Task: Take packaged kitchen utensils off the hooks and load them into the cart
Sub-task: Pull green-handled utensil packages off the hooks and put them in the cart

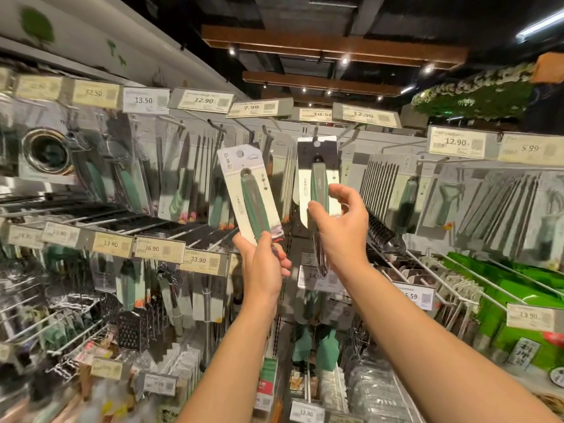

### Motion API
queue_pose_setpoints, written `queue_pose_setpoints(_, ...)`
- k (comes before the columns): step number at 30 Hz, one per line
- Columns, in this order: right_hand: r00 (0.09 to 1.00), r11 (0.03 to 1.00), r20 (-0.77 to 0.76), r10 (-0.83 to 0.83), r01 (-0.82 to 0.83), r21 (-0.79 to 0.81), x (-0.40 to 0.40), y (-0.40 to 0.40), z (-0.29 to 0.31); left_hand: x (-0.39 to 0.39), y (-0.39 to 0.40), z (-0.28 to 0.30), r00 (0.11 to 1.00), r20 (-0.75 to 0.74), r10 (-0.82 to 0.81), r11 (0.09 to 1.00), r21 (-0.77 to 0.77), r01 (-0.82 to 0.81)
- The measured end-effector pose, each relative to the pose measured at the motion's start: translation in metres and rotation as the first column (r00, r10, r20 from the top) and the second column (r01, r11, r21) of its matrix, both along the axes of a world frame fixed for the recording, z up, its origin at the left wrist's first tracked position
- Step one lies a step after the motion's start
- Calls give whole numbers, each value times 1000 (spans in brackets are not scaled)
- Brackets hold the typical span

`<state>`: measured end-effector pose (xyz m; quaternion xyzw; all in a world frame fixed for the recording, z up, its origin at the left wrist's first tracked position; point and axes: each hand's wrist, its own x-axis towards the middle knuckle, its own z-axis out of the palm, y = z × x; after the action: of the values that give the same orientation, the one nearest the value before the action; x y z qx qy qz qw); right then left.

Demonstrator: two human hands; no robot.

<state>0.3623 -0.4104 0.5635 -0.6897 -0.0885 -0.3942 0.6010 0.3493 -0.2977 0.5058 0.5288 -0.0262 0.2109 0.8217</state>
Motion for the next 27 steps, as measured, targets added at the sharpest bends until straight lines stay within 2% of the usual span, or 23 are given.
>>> queue_pose_setpoints(12,995,1000,97,10,-11,12,2,2,-2,2,6,-5,1000,-18,-26,997,-68,24)
queue_pose_setpoints(17,999,998,47,13,-16,61,15,3,4,0,5,-3,996,4,-90,988,-128,90)
queue_pose_setpoints(22,991,999,-120,-50,47,-25,38,7,10,5,6,2,994,22,-110,986,-121,112)
queue_pose_setpoints(27,936,994,-337,-100,110,10,80,5,21,9,5,4,989,23,-148,981,-123,150)
